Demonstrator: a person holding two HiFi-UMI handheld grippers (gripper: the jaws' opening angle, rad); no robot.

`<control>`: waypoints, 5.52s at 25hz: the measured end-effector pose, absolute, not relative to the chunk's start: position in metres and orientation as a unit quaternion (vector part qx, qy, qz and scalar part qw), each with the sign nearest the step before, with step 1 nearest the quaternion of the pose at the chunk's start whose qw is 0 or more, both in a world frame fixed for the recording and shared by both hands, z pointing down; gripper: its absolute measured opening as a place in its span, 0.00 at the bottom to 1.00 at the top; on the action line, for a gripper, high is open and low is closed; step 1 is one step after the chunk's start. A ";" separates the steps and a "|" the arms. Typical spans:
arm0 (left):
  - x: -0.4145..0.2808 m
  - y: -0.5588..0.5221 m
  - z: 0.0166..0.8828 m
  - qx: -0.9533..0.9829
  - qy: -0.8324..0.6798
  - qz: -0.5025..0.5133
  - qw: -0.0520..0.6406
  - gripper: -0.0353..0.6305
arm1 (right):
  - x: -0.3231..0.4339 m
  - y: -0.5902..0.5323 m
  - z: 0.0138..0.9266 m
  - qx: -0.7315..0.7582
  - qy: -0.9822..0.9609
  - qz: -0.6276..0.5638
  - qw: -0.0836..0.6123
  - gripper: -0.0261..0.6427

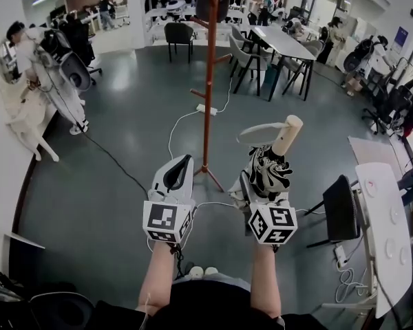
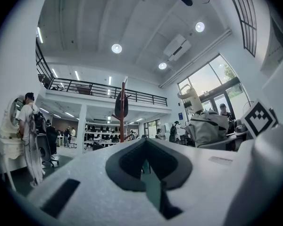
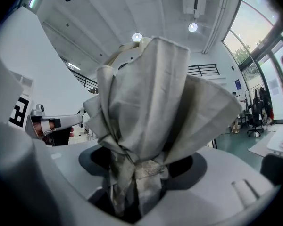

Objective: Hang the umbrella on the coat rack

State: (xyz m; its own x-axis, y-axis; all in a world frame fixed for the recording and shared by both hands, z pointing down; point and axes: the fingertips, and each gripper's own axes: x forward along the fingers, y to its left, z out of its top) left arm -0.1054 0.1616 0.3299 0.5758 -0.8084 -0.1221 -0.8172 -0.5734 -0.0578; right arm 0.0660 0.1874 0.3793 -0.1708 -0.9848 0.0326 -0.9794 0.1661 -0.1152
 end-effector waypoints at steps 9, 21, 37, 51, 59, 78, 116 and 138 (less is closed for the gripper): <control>-0.102 0.144 0.349 -0.892 0.448 0.033 0.051 0.06 | 0.067 0.174 0.404 -0.650 0.757 -0.065 0.017 0.52; -0.086 0.016 0.352 -0.886 0.459 0.029 0.061 0.06 | 0.080 0.036 0.408 -0.636 0.769 -0.066 0.024 0.52; -0.005 -0.228 0.339 -0.855 0.516 0.035 0.050 0.06 | 0.157 -0.235 0.403 -0.577 0.813 -0.075 0.001 0.52; -0.003 -0.333 0.344 -0.844 0.535 0.023 0.043 0.06 | 0.160 -0.348 0.445 -0.559 0.821 -0.111 -0.037 0.52; -0.003 -0.352 0.358 -0.849 0.527 0.019 0.034 0.06 | 0.153 -0.369 0.475 -0.558 0.817 -0.133 -0.052 0.52; -0.028 -0.353 0.403 -0.841 0.540 0.019 0.026 0.06 | 0.113 -0.379 0.558 -0.530 0.828 -0.161 -0.088 0.52; -0.028 -0.330 0.516 -0.856 0.516 0.009 -0.014 0.06 | 0.056 -0.348 0.660 -0.472 0.865 -0.123 -0.117 0.57; -0.020 -0.325 0.449 -0.859 0.511 -0.001 -0.018 0.06 | 0.097 -0.332 0.577 -0.523 0.840 -0.115 -0.091 0.43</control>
State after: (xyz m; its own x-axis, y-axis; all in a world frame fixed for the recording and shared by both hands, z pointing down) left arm -0.0203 -0.3254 0.4489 0.4781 -0.8781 0.0204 -0.8782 -0.4775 0.0296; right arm 0.0974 -0.3322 0.5769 -0.4375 -0.8570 0.2724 -0.8986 0.4275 -0.0984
